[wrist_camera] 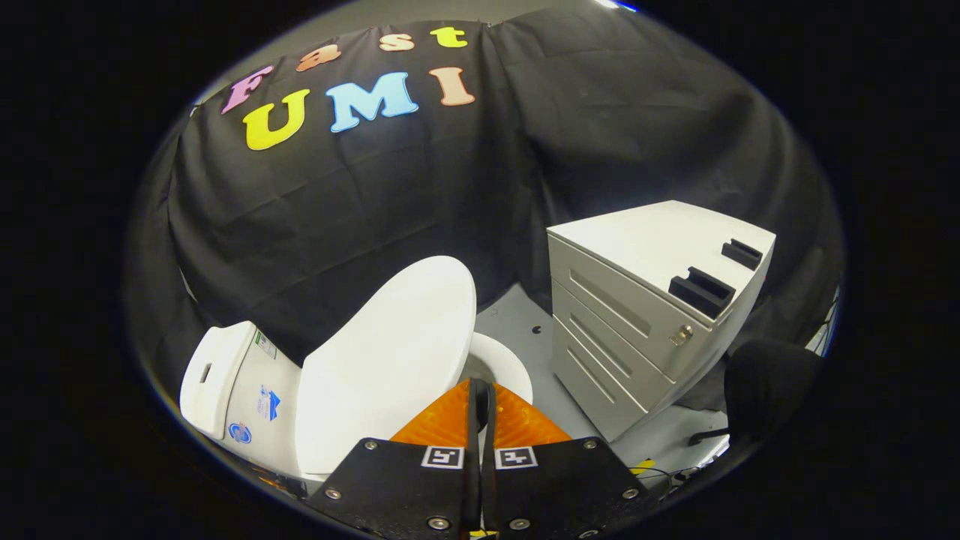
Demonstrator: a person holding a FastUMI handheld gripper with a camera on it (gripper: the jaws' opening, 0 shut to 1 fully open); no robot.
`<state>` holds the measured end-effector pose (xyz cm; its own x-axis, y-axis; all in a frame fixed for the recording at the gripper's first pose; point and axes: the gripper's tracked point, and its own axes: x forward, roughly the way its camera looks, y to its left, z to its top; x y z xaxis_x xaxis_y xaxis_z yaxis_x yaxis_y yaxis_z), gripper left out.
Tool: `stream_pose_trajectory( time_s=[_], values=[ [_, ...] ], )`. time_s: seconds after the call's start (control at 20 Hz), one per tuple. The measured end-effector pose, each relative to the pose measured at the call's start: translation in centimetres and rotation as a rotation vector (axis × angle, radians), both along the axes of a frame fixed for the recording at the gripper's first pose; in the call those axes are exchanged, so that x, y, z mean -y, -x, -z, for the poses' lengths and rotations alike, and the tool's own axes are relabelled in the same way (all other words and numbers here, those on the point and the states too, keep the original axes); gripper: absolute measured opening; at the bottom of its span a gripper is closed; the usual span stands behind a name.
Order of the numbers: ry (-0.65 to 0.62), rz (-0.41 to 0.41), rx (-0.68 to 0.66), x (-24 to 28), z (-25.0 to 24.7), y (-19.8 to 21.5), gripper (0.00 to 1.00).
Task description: Open the toilet lid.
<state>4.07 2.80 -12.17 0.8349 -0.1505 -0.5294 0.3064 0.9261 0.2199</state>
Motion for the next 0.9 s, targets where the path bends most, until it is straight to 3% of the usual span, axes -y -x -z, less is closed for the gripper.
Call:
stream_pose_trajectory(
  time_s=[0.9],
  values=[
    [0.254,-0.100,0.116,-6.3,-9.4,0.2,0.01]
  ],
)
